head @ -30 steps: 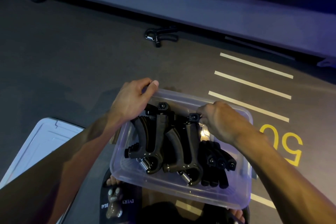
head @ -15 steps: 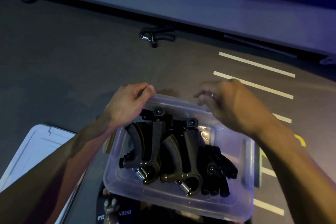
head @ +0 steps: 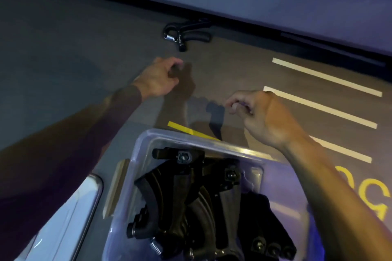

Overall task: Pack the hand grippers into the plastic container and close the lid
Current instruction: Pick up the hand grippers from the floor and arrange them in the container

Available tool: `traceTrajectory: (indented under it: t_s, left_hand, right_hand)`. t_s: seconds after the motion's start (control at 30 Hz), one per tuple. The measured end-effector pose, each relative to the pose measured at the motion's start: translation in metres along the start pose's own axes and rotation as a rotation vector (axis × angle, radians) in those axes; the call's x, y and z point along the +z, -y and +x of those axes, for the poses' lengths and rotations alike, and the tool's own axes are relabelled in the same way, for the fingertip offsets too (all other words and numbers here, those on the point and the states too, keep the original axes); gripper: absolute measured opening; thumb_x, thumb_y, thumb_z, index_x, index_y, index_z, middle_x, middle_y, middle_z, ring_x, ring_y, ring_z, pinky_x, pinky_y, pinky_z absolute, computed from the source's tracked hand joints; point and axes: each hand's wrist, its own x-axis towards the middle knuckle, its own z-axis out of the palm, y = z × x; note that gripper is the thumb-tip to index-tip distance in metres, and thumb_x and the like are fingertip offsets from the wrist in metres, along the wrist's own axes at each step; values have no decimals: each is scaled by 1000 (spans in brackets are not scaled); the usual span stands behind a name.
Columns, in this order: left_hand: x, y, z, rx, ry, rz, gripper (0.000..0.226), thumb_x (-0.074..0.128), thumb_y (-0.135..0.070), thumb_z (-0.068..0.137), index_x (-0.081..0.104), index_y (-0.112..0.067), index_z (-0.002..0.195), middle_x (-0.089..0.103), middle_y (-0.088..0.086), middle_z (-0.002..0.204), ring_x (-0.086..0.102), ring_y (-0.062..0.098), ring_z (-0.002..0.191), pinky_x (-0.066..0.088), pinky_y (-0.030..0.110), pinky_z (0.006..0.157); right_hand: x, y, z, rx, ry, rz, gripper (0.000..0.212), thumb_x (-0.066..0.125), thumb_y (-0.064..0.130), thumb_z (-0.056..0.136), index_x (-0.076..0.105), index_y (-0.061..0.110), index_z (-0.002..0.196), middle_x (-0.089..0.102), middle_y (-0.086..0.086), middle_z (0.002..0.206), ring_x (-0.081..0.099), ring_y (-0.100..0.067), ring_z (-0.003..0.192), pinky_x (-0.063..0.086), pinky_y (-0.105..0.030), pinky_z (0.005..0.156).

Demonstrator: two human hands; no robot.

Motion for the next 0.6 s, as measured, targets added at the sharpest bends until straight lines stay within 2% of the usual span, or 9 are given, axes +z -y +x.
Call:
traceTrajectory:
  t_s: [0.07, 0.2, 0.27, 0.33, 0.4, 0.5, 0.6]
  left_hand:
    - [-1, -4, 22, -27, -12, 54, 64, 63, -20, 92, 42, -36, 151, 42, 14, 139, 49, 36, 127, 37, 36, 114]
    - [1, -17, 61, -46, -2, 209, 72, 61, -33, 93, 28, -40, 157, 28, 10, 158, 28, 40, 144, 29, 44, 117]
    - [3, -22, 71, -63, 5, 278, 72, 60, -36, 94, 28, -36, 158, 26, 9, 159, 25, 38, 145, 30, 47, 116]
    - [4, -23, 74, -47, -37, 327, 67, 60, -37, 94, 36, -33, 156, 31, 13, 156, 31, 38, 142, 36, 48, 116]
    - [4, -26, 68, 1, -106, 323, 52, 61, -35, 93, 53, -30, 145, 45, 16, 148, 46, 38, 135, 44, 48, 110]
    - [6, -25, 47, 68, -163, 346, 26, 69, -40, 90, 71, -32, 116, 66, 8, 128, 62, 35, 118, 52, 42, 95]
    - [1, -17, 20, 55, -215, 334, 13, 75, -45, 86, 72, -36, 94, 72, 6, 113, 64, 37, 109, 51, 40, 88]
  right_hand:
    - [4, -6, 2, 30, 25, 17, 23, 52, 19, 99, 73, 26, 108, 75, 4, 102, 68, -14, 98, 52, -29, 89]
    - [6, -11, 4, 40, 25, 56, 23, 54, 21, 99, 69, 27, 117, 75, 8, 104, 68, -11, 102, 49, -24, 88]
    - [5, -10, 5, 36, 18, 72, 24, 55, 21, 99, 67, 27, 119, 75, 7, 108, 68, -12, 104, 50, -25, 88]
    - [5, -10, 4, 42, 23, 62, 25, 56, 21, 99, 66, 27, 120, 75, 6, 109, 67, -15, 105, 50, -27, 89]
    - [3, -9, 3, 49, 18, 56, 25, 56, 22, 99, 66, 28, 121, 75, 6, 108, 67, -15, 105, 49, -24, 85]
    - [-2, -9, -2, 53, -4, 51, 25, 57, 25, 99, 64, 30, 122, 74, 8, 109, 66, -9, 102, 39, -6, 70]
    - [-12, -6, -11, 58, -42, 49, 26, 56, 26, 98, 63, 32, 122, 74, 8, 103, 64, -7, 89, 39, -9, 68]
